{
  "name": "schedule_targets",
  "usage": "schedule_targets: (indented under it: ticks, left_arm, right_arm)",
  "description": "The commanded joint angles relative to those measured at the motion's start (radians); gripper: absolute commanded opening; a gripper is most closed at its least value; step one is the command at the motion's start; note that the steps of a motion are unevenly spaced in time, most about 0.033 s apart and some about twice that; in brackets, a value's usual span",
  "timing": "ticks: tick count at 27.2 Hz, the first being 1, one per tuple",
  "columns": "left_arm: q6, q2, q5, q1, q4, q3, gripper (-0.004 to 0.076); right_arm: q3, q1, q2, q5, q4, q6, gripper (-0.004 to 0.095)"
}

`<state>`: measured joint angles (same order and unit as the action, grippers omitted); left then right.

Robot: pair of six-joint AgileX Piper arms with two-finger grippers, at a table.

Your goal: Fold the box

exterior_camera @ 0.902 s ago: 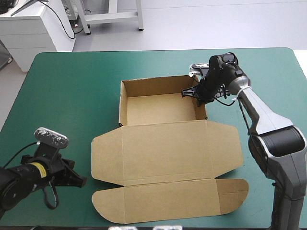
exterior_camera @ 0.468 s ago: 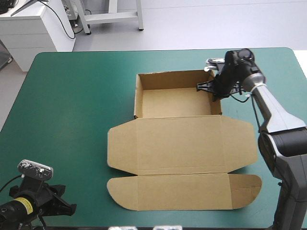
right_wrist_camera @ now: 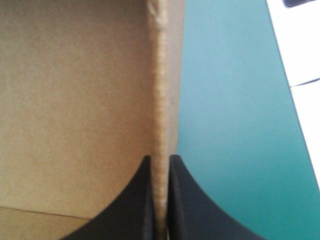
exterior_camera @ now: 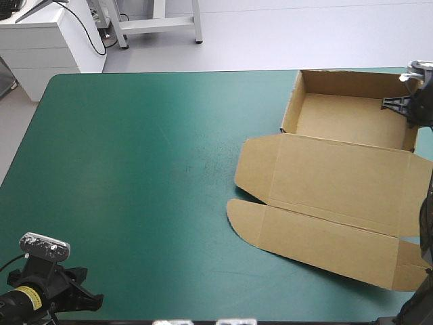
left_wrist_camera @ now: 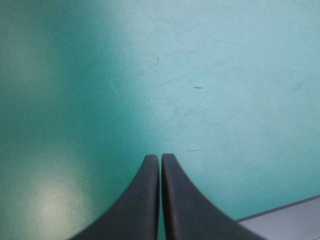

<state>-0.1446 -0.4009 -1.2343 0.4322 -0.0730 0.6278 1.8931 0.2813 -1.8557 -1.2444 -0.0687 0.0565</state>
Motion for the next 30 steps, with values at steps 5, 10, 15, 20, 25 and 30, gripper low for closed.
schedule_targets:
  ticks: [5, 10, 15, 20, 25, 30]
  left_arm:
    - [-0.008, -0.010, 0.039, 0.004, -0.002, 0.023, -0.0008]
    - [-0.008, -0.010, 0.039, 0.004, -0.002, 0.023, -0.0008]
    - [-0.008, -0.010, 0.044, 0.004, -0.018, 0.023, -0.0008]
    - [-0.008, -0.010, 0.044, 0.004, -0.018, 0.023, -0.0008]
    - [-0.028, -0.010, 0.088, 0.004, -0.064, -0.045, -0.0008]
    - [-0.022, 0.001, 0.185, 0.004, -0.013, -0.115, -0.0008]
  right_arm:
    - [0.026, 0.092, 0.061, -0.002, -0.164, -0.012, 0.0050]
    - [0.026, 0.112, 0.061, -0.002, -0.178, 0.010, 0.0343]
    - [0.026, 0.112, 0.071, -0.002, -0.175, 0.005, 0.0433]
    - [0.026, 0.112, 0.130, -0.002, -0.127, -0.008, 0.0414]
    - [0.005, 0.106, 0.289, -0.003, 0.142, -0.110, 0.0328]
    - [-0.205, 0.064, 0.536, -0.001, 0.200, -0.144, 0.0135]
